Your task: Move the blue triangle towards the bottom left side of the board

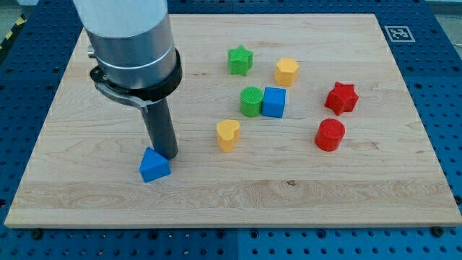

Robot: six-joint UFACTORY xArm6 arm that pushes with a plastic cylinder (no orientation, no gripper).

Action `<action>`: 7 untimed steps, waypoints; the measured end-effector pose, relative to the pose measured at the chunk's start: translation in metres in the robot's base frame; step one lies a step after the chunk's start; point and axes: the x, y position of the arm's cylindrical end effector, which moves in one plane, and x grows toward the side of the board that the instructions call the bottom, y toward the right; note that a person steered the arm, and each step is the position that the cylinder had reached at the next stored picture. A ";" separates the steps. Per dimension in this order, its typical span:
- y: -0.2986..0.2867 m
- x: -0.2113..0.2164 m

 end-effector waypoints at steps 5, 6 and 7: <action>-0.011 0.026; -0.018 0.034; -0.018 0.036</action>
